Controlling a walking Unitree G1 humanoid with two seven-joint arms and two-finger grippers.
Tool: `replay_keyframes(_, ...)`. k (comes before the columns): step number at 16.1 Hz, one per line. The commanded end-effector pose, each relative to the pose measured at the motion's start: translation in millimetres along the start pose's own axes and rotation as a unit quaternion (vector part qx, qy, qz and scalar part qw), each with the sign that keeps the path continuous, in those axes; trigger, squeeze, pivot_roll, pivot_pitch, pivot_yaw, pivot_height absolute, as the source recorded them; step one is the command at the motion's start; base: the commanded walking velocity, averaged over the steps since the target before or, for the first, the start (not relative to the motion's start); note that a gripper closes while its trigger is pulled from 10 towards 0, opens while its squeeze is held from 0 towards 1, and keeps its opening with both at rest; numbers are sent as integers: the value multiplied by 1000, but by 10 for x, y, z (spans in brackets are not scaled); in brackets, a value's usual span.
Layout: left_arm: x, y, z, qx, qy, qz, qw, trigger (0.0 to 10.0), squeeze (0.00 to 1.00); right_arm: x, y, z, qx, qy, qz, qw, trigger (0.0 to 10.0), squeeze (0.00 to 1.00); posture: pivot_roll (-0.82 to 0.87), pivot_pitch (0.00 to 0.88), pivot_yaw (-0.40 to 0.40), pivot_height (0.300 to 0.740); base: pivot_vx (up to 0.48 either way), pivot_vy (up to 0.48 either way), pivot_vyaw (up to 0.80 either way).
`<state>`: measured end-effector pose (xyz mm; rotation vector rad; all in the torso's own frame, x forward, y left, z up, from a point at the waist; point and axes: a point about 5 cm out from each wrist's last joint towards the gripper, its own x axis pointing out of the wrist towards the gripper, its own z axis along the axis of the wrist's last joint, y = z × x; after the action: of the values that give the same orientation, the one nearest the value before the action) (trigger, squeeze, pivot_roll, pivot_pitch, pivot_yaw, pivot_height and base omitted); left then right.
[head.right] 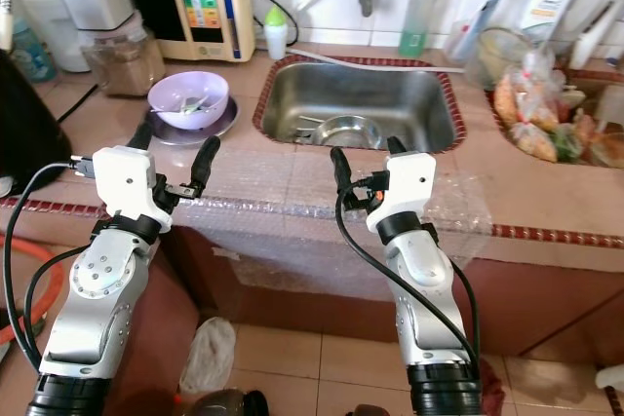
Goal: Kitchen organization
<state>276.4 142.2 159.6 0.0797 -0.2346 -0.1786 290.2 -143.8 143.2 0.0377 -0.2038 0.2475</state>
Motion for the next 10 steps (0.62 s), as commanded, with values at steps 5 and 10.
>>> replay_keyframes(5,6,1,56,5,-8,-3,1000,10000,0,42,-20,15,-3,-4,6,1000,10000,0,-45,7,52,740,295,0,0)
replay_keyframes(10,3,-8,52,4,-6,-5,1000,10000,0,53,1,20,-4,-7,16,1000,10000,0,-44,8,54,740,299,0,201)
